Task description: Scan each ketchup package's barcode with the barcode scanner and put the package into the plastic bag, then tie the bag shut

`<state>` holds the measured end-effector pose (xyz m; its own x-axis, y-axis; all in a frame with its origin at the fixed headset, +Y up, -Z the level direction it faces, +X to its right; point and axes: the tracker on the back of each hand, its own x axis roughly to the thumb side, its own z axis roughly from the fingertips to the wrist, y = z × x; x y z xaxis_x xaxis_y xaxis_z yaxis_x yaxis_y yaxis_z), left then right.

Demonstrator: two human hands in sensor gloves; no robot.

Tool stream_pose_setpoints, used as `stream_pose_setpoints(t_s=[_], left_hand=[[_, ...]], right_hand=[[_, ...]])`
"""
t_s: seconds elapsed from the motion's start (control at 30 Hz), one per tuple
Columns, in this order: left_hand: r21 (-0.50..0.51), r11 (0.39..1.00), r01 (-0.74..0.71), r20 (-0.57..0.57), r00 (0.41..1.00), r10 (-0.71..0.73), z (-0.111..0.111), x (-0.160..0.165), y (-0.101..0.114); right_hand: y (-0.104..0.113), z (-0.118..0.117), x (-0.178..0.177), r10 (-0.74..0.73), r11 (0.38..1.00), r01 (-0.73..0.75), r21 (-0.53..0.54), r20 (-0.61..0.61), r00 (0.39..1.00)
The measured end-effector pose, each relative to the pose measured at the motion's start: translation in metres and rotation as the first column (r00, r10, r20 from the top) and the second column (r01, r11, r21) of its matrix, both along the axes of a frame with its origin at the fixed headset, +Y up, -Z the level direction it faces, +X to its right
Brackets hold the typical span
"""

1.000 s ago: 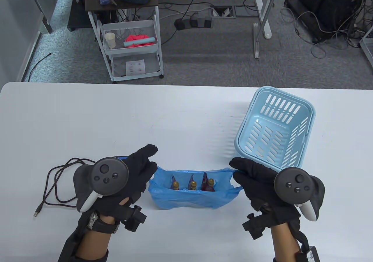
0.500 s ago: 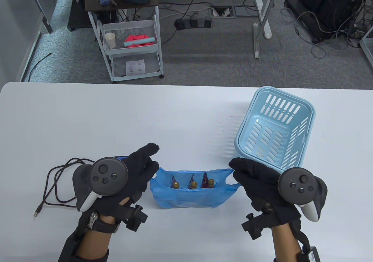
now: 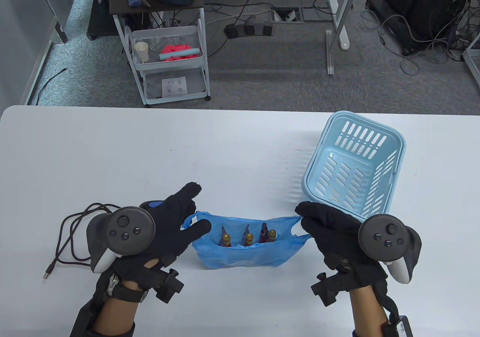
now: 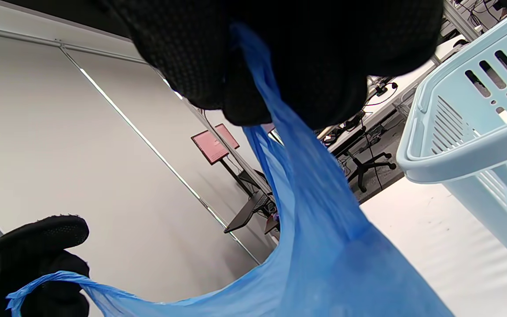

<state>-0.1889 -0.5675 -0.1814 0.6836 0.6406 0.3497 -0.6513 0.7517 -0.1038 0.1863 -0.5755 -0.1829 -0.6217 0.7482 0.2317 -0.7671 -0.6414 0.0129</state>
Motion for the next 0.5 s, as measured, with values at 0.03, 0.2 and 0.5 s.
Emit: stream_pose_setpoints(t_s=[0.03,0.2,0.5], left_hand=[[0.006,1.0,-0.004,0.014,1.0,0.004,0.001,-0.001,-0.001],[-0.08,0.996,-0.041,0.128,0.99,0.051,0.002,-0.008,-0.014],[-0.27,0.961,-0.059,0.21,0.97,0.119,-0.023,-0.012,-0.067]], right_hand=[[0.0,0.0,0.0,0.006,1.0,-0.006,0.0,0.002,1.0],[0.0,0.0,0.002,0.012,1.0,-0.012,-0.003,0.004,1.0],[0.0,0.001,0.004,0.01,1.0,-0.01,-0.01,0.01,1.0]])
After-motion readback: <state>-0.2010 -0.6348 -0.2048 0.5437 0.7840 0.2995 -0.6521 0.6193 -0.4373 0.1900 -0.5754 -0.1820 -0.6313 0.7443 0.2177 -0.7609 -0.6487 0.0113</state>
